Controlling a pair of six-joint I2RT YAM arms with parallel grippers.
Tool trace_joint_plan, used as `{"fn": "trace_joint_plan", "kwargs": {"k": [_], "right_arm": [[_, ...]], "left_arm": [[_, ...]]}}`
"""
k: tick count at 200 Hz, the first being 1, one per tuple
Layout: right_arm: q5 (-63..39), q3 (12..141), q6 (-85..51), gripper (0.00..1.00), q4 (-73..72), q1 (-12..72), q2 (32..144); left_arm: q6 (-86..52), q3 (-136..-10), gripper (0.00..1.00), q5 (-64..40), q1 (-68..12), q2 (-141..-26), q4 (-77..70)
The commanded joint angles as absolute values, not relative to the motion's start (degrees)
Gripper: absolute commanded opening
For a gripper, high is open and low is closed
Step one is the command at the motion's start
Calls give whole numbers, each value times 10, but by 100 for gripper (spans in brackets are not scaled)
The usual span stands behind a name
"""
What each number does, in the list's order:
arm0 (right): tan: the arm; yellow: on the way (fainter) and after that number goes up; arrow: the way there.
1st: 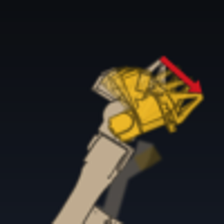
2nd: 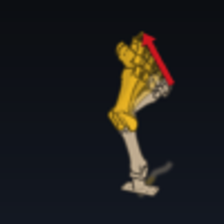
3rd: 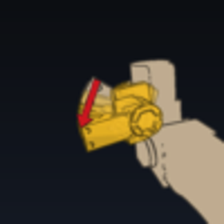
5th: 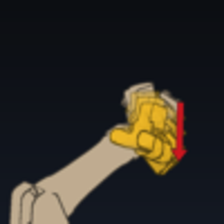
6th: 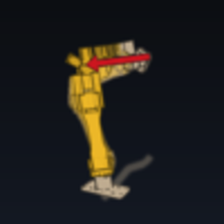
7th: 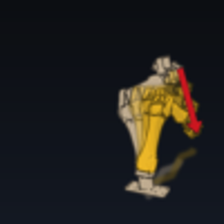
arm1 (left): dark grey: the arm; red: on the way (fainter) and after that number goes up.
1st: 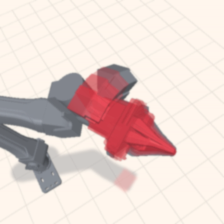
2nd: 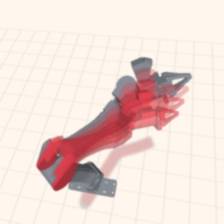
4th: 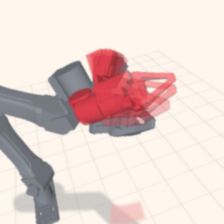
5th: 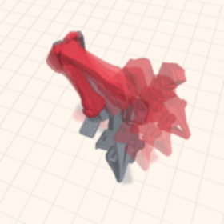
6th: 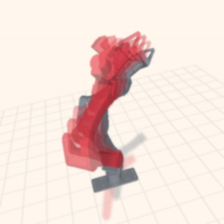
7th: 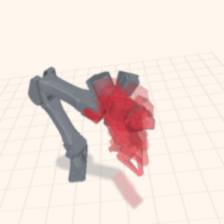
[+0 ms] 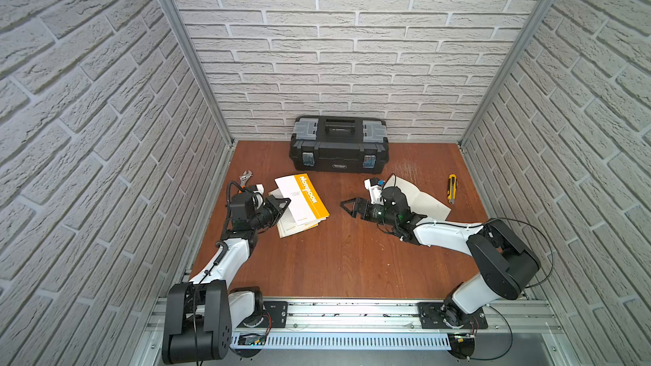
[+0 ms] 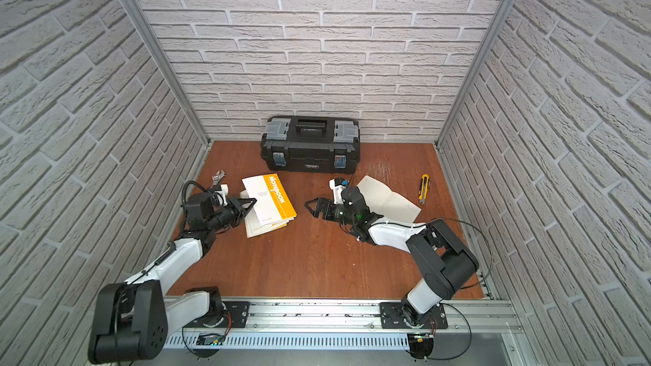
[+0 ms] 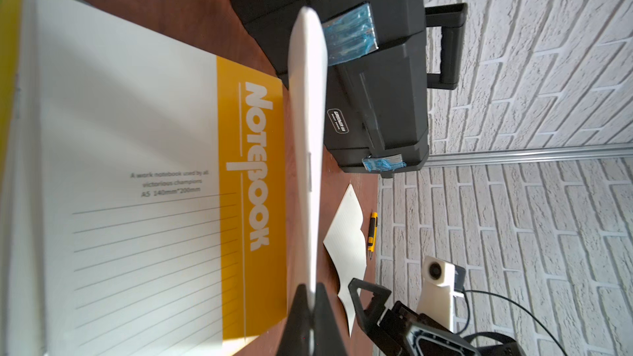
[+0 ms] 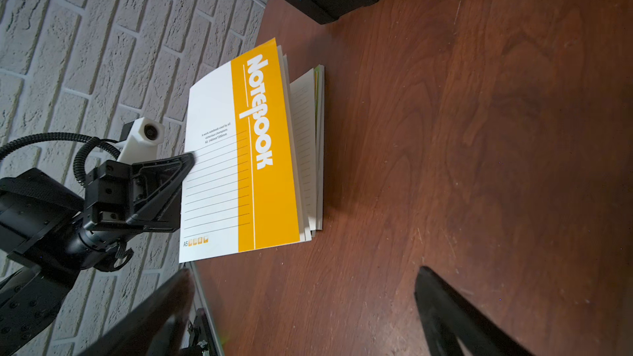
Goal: Close the notebook
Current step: Place the notebook at the notebook.
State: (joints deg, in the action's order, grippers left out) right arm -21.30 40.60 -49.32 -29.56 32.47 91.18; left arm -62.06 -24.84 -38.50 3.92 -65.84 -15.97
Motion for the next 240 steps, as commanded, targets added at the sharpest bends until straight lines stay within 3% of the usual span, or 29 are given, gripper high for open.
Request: {"fn": "trace_joint_plan", "kwargs": {"k": [1,85,122,184,240], "right_arm": [[-232,418,-499,100,-333,325,919],[-256,439,-518,100,-373,335,949],[-265,523,-524,100,-370,377,1013],[-282,628,-646,100,-533,421,1191],[-279,671,-625,100,-484,429,1207]], "left_arm": [[-585,-254,0,-408,55,-678,-158],[-529,-256,0,-381,72,-731,-154],[-486,-262,0,-332,72,-724,-110],[-470,-263,0,-316,71,-749,-142],[-447,-284,0,-293,68,-770,-134]]}}
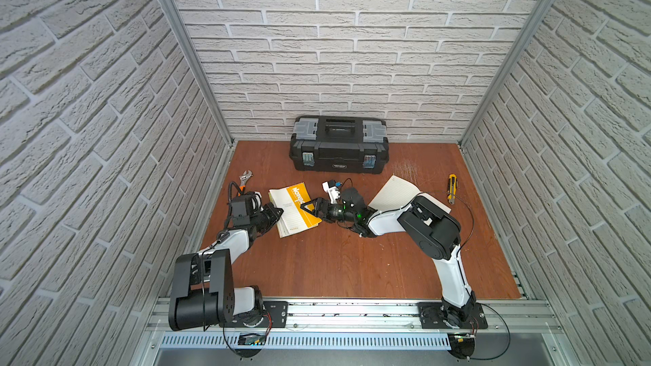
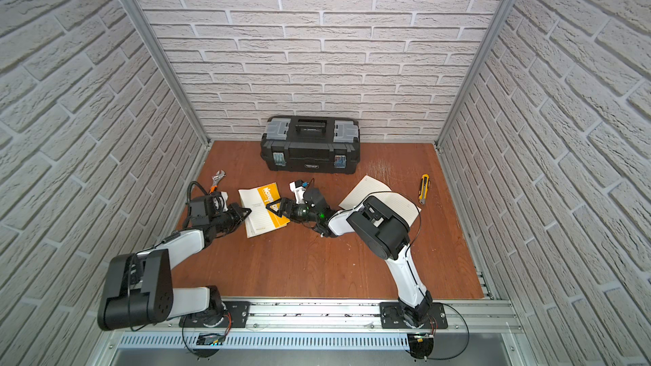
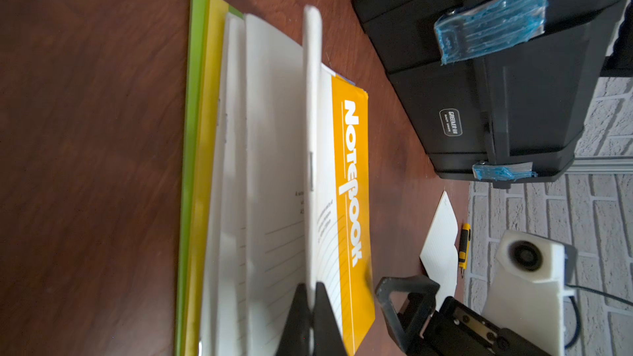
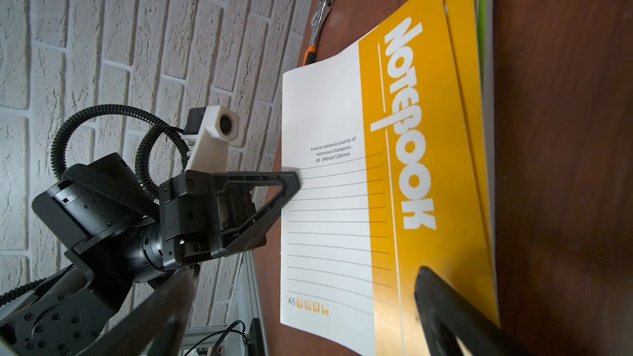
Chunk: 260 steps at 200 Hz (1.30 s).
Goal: Close the notebook
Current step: Place the notebook at the notebook.
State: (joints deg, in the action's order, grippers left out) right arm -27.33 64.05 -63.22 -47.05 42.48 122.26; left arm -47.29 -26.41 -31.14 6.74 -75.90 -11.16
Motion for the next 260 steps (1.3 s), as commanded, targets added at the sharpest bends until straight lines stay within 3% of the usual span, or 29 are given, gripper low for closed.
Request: {"fn": "trace_joint_plan", "kwargs": {"k": [1,215,227,241,260], "right_arm": [[-279,671,-625,100,-484,429,1207],[-261,709,-597,100,-406,444,1274],[-259,707,-596,100,-405,444,1272],[-259,705,-598,100,-404,444,1272],[-258,702,-598,100,-404,445,1272]], "left_arm": [[-447,-285,0,-292,68,-770,-134],[-436,-301,0,-286,37,-779,-93],[-436,-303,8,-284,38,-775,-87],[-433,-306,26,-276,37,-766,-68],[-422,-310,33,-258,37,-736,-36]]}}
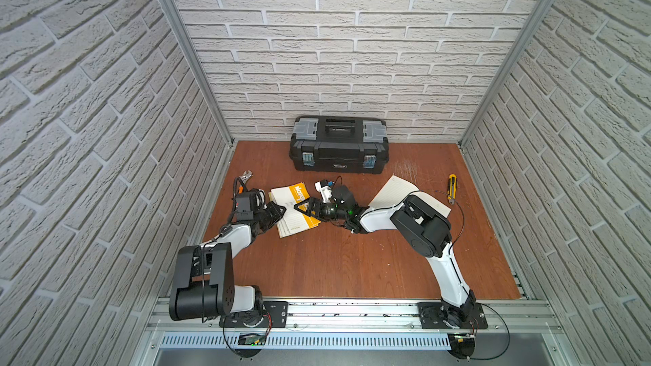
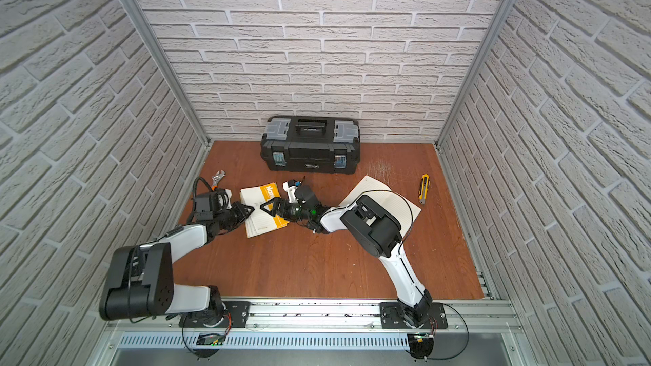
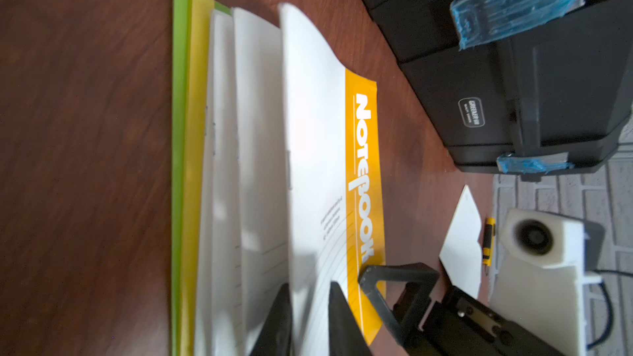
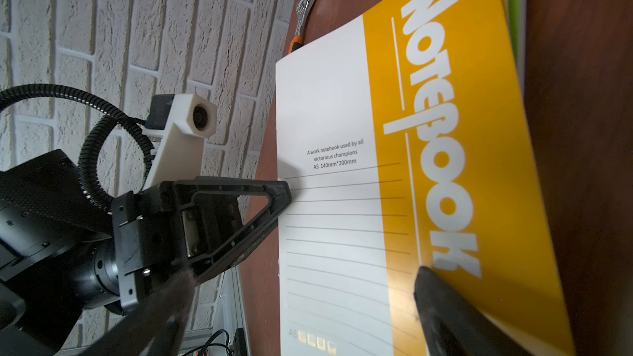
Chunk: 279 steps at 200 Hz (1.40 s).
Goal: Close the notebook
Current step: Place the notebook at the notebook, then adjust the notebook at the center of the board.
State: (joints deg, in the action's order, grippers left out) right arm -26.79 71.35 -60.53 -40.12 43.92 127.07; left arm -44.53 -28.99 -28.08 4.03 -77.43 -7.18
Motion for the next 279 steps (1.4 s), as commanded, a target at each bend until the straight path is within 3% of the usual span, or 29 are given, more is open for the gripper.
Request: {"fn": "trace_joint_plan", "kwargs": {"k": [1,59,115,279], "right_arm": [[-258,701,-598,100,-405,444,1272],[-259,700,-600,100,-408,444,1272],[-260,701,-599,100,-406,444,1268],[-269,705,-594,100,-410,445,1245]], "left_arm": [[-421,-311,33,-256,37,-733,-34],[-410,-313,34,-219,27,-649,21],[-499,-252,9,-291,26,-721,-159],[-476,-243,15,-251,23,-814,-150]]}}
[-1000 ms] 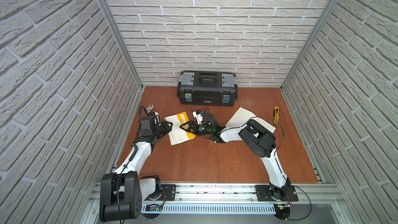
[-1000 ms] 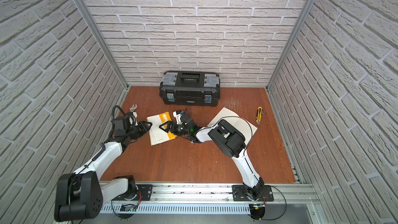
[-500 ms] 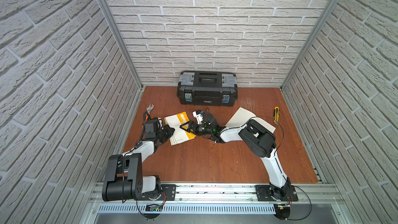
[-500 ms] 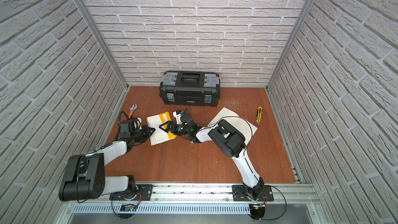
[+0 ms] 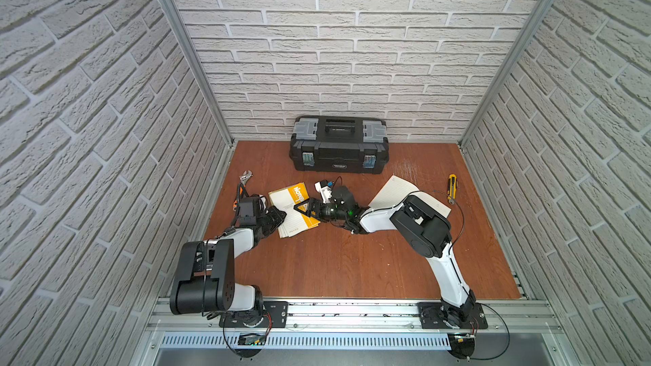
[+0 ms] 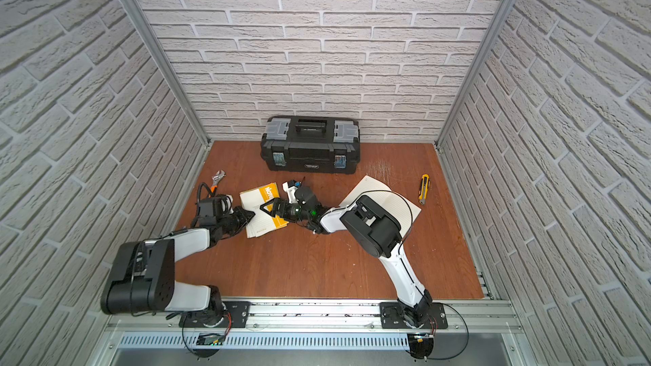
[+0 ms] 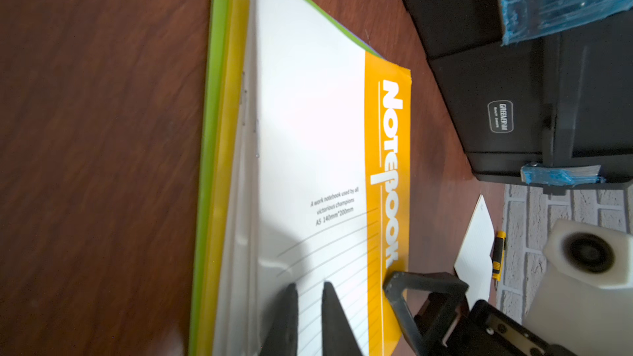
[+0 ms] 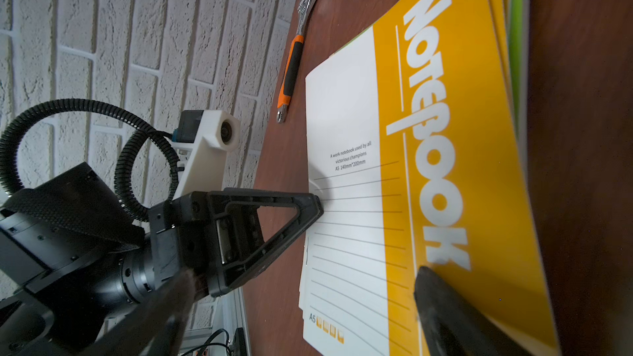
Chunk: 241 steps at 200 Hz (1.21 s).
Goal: Close the notebook
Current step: Adjust the notebook at the center of the board, then close the notebook at the center of the board.
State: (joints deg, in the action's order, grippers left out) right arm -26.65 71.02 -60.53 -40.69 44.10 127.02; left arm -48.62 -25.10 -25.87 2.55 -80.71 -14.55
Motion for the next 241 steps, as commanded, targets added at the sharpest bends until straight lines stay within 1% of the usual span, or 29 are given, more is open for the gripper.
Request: {"fn": "trace_joint_plan", "kwargs": {"k": [1,34,66,73,103,121,133,154,181,201,221,241], "right_arm": [[-270,705,-595,100,-410,445,1244],[-285,719,-584,100,-393,442,1205],[-288,719,-541,100,-314,423,1138],[-284,715,-530,100,-289,414,1105],[-246,677,-469,100,-156,363,1001],[-218,641,-431,100,-80,326,937],[-209,603,-420,100,-58,294,898],[-215,523,-423,100,-53,231,836],[-199,453,-396,100,-5,165,768],[-190,418,-386,100,25,128,733],[-175,386,-389,100,42,100,701],[-154,374,-385,100,83,81,680]], "left_arm": [[-476,-243,15,-251,23,-814,-149],[-469,-249,16,-247,23,-799,-129],[-458,-256,16,-236,23,-771,-93],[-455,-258,16,-232,23,-763,-85],[-447,-260,17,-222,23,-727,-60],[-442,-263,21,-227,21,-702,-54],[-438,-267,24,-237,17,-684,-55],[-433,-283,26,-246,5,-648,-33],[-427,-314,27,-226,-28,-606,14],[-440,-329,28,-219,-64,-595,17],[-470,-337,28,-211,-111,-603,-11],[-517,-341,29,-204,-175,-637,-77]]}}
